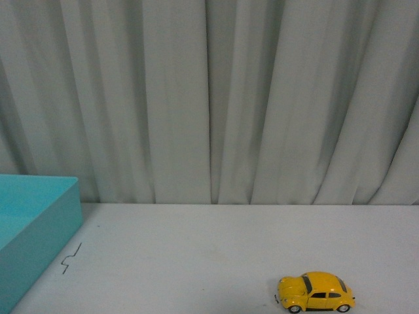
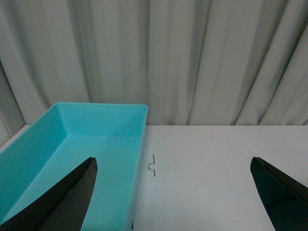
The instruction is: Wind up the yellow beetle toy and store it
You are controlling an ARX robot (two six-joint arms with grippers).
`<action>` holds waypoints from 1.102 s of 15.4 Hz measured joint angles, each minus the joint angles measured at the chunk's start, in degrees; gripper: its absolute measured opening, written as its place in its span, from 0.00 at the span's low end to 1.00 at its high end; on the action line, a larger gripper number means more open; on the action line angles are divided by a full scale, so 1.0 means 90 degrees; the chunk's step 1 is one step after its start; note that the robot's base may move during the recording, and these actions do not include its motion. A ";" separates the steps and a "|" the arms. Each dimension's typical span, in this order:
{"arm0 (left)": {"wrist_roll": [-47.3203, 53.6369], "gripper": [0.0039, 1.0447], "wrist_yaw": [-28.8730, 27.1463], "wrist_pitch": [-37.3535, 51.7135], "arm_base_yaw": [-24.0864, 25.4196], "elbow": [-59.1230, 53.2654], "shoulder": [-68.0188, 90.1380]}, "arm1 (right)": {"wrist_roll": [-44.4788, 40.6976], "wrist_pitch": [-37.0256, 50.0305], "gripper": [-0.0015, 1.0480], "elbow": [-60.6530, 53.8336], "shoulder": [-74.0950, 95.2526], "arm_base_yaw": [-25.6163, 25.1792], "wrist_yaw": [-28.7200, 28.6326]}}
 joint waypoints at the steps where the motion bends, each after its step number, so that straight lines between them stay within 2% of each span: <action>1: 0.0000 0.94 -0.0012 -0.0002 0.0000 0.0000 0.0000 | 0.0000 0.1054 0.94 0.0415 0.1302 -0.0573 -0.0243; 2: 0.0000 0.94 -0.0002 -0.0010 0.0000 0.0000 0.0000 | 0.0000 0.1749 0.94 0.0814 0.2288 -0.0733 -0.0294; 3: 0.0000 0.94 0.0005 -0.0002 0.0000 0.0000 0.0000 | -0.0005 0.2174 0.94 0.1207 0.3113 -0.0665 -0.0287; 6: 0.0000 0.94 0.0000 -0.0002 0.0000 0.0000 0.0000 | -0.0274 0.2429 0.94 0.2705 0.5044 0.0214 -0.0408; 8: 0.0000 0.94 0.0000 -0.0002 0.0000 0.0000 0.0000 | -0.0634 0.2504 0.94 0.4012 0.6156 0.0746 -0.0925; 10: 0.0000 0.94 0.0000 0.0000 0.0000 0.0000 0.0000 | -0.1409 0.1620 0.94 0.5119 0.6953 0.1137 -0.2074; 12: 0.0000 0.94 0.0000 -0.0002 0.0000 0.0000 0.0000 | -0.2756 0.0233 0.94 0.6115 0.7667 0.1384 -0.3179; 16: 0.0000 0.94 0.0000 -0.0002 0.0000 0.0000 0.0000 | -0.3910 -0.0928 0.94 0.6730 0.8031 0.1428 -0.3721; 17: 0.0000 0.94 0.0000 -0.0002 0.0000 0.0000 0.0000 | -0.5064 -0.2191 0.94 0.7237 0.8262 0.1494 -0.4095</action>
